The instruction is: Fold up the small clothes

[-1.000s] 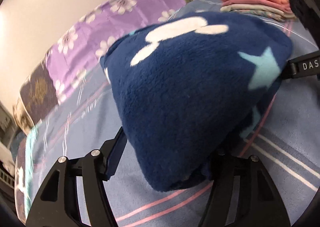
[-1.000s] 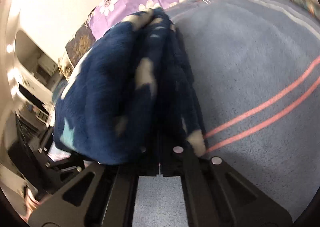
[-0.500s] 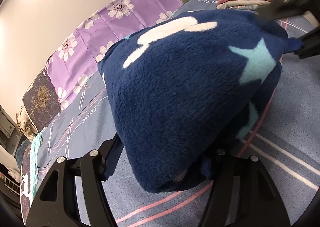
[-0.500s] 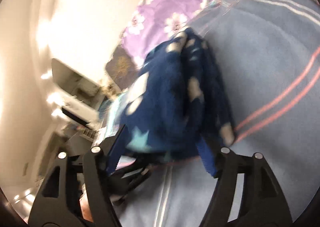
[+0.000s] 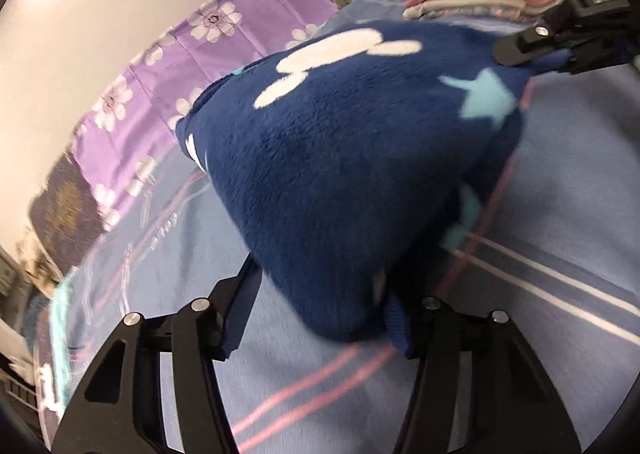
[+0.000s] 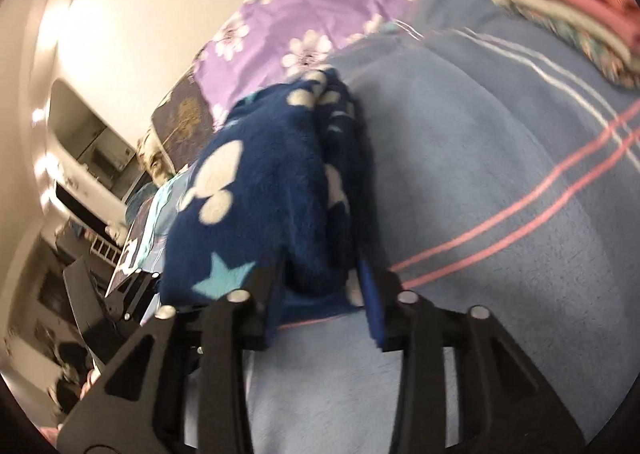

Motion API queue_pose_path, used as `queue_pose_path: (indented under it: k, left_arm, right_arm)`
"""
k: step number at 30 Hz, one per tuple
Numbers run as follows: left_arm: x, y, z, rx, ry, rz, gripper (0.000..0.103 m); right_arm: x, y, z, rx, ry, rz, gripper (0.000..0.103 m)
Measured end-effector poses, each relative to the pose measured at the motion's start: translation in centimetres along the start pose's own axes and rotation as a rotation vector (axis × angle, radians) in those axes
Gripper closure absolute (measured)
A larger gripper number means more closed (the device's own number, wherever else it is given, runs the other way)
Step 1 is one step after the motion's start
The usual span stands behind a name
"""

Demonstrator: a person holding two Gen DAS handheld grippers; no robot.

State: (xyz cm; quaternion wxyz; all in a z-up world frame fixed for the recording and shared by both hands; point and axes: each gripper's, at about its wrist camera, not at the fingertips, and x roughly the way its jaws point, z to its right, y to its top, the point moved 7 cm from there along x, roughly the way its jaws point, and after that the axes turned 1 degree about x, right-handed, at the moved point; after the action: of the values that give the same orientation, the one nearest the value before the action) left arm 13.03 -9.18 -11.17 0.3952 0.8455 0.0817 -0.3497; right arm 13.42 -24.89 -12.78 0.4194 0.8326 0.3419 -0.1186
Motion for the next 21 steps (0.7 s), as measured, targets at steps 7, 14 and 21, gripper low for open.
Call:
queue_pose_path:
  k: [7,14,21]
  left_arm:
    - [-7.1,2.5,-2.8,-0.139,-0.153,0.169,0.047]
    - [3.0,6.4,-4.3,-0.321,-0.27,0.049,0.043]
    - [3.2,5.6,-2.7,-0.266,-0.266,0.065,0.043]
  right_arm:
    - [-1.7,3.6,-7.2,-0.258,-0.001,0.15,0.063]
    - [7.7,2.4,-3.1,-0.298,-0.241,-0.047,0.067]
    - [7.7,2.0,-2.8,-0.328,-0.208,-0.072,0.067]
